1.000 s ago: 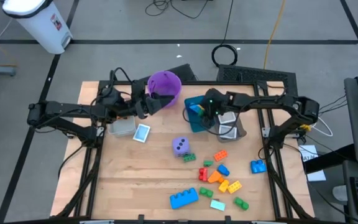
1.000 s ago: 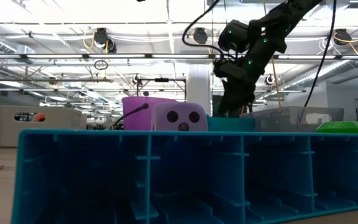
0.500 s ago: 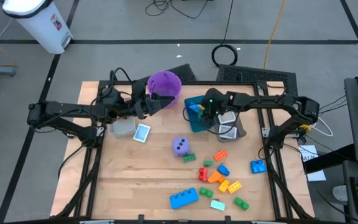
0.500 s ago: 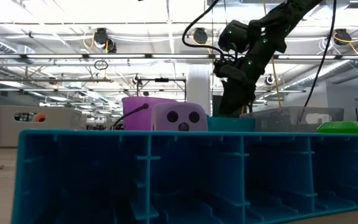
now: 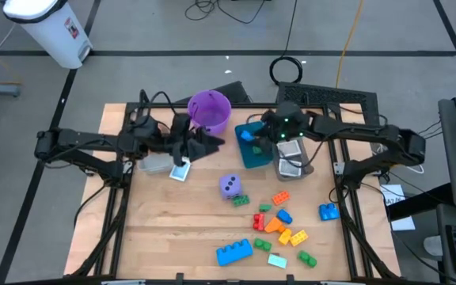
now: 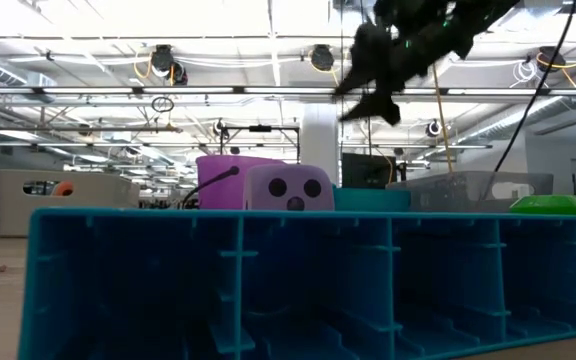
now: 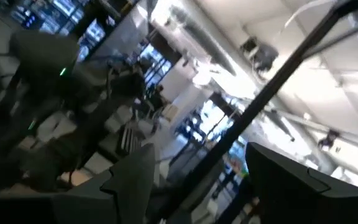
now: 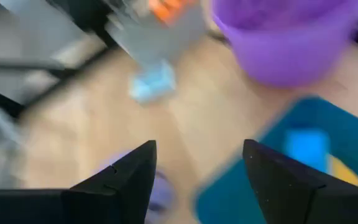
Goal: Pick & Place Toys
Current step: Put the green game piece into the blue bin
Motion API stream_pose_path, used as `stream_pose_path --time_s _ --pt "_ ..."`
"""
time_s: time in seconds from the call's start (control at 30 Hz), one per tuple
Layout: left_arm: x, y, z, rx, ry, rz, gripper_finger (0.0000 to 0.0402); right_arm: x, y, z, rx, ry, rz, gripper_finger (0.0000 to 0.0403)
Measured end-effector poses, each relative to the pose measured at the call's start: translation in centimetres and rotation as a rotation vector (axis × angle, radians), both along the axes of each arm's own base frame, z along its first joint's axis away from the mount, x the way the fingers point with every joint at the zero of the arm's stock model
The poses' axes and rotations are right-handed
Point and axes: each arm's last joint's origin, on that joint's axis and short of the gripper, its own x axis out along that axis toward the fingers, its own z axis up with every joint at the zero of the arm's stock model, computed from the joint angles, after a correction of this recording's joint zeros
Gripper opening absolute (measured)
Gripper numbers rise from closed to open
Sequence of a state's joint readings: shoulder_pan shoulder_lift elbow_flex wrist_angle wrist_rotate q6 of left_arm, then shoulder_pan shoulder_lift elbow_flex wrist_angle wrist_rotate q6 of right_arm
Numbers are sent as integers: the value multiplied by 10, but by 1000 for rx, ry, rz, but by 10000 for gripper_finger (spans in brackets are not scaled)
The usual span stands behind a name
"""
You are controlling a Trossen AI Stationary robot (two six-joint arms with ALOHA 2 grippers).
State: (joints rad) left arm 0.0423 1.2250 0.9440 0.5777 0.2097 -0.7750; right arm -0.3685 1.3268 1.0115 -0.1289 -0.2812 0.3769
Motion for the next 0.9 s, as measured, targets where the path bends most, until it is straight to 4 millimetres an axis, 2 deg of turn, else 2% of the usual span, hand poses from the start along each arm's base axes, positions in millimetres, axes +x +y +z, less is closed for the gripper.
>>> stream_pose_path --time_s 0.07,0.17,0.37,0.43,0.57,0.7,0.9 --pt "0 -6 -1 28 4 -12 255 -1 8 13 47 -89 32 232" --pt "0 -13 0 67 -10 -25 255 -3 31 25 44 -132 114 229" --pt "0 -16 0 104 -17 27 255 3 95 24 -144 -98 291 226" --pt "0 -14 0 98 -15 54 255 6 114 19 -207 -83 344 226" --pt "0 -10 0 97 -19 66 255 2 142 2 -257 60 426 226" --pt "0 -8 0 96 -19 73 255 -10 161 -21 -300 287 492 226" --pt "1 -7 -1 98 -13 77 255 -9 187 -40 -303 371 573 226"
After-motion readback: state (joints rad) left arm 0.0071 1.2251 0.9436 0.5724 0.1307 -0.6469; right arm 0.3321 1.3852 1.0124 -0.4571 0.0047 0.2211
